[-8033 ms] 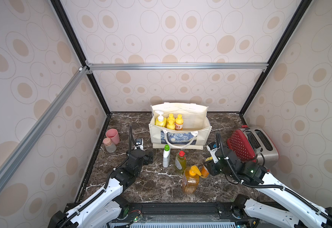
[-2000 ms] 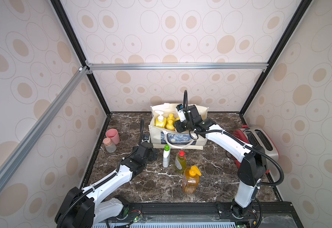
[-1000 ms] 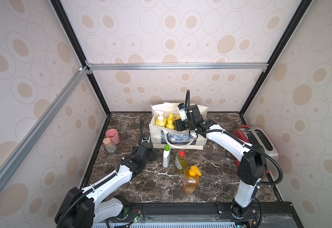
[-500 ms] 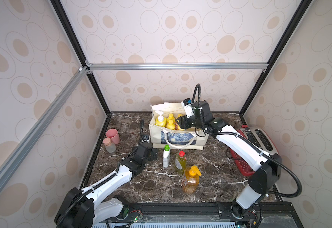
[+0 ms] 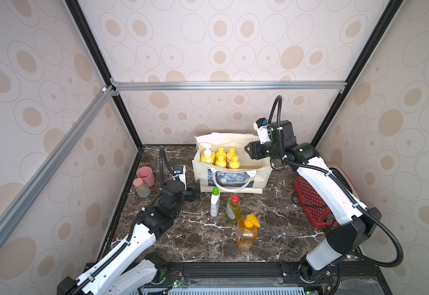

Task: Pack dish soap into the shopping bag
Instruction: Place the bottle of dish soap in the shopping bag.

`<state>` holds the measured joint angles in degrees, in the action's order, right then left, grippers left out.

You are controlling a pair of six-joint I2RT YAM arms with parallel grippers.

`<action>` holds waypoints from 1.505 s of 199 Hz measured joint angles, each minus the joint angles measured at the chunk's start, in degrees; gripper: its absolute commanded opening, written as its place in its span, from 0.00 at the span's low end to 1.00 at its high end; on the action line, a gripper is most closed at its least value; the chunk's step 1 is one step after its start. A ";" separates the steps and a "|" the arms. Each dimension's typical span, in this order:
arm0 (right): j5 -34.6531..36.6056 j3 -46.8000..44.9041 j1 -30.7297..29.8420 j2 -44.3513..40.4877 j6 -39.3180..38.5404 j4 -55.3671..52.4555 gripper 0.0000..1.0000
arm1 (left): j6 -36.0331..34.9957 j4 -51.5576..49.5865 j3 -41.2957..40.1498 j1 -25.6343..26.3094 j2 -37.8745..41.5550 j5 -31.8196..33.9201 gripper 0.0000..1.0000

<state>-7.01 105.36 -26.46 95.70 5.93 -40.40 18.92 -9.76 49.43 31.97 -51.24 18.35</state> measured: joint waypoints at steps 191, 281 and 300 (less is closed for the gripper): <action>10.10 23.12 -8.66 22.10 -2.14 -21.18 0.54 | -7.54 9.09 -5.49 -3.96 5.84 10.10 0.99; 9.35 24.22 -8.66 23.17 -2.03 -21.31 0.31 | -7.65 10.56 -6.08 -3.96 5.79 10.25 0.99; 9.44 24.37 -8.66 23.32 -2.14 -21.18 0.27 | -7.65 10.56 -6.08 -3.96 5.79 10.25 0.99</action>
<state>2.44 129.73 -35.11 119.02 3.79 -61.58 11.27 0.80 43.35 28.01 -45.45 28.60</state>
